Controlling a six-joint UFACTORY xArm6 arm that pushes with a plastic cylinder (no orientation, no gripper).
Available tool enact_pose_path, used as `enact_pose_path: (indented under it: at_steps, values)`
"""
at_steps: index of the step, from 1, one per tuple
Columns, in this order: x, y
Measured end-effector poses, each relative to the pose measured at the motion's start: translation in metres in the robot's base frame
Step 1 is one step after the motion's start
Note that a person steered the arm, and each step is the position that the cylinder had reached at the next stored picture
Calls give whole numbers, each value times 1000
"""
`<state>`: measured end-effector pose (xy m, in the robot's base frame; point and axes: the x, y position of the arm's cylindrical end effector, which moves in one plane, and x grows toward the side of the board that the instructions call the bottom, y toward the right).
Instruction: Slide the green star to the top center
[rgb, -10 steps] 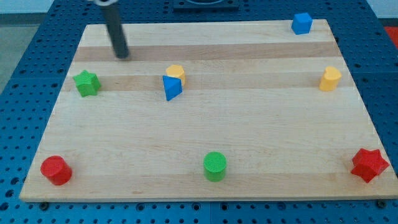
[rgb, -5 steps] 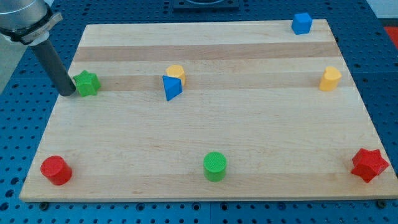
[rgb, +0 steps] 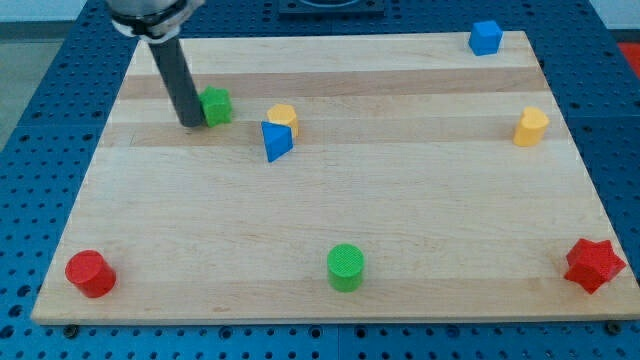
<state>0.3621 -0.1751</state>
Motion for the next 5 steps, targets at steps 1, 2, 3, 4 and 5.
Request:
enact_pose_path:
  at_steps: [1, 2, 3, 4, 5]
  values:
    - [-11, 26]
    - [-22, 53]
    - [-35, 77]
    - [-56, 82]
    - [-56, 54]
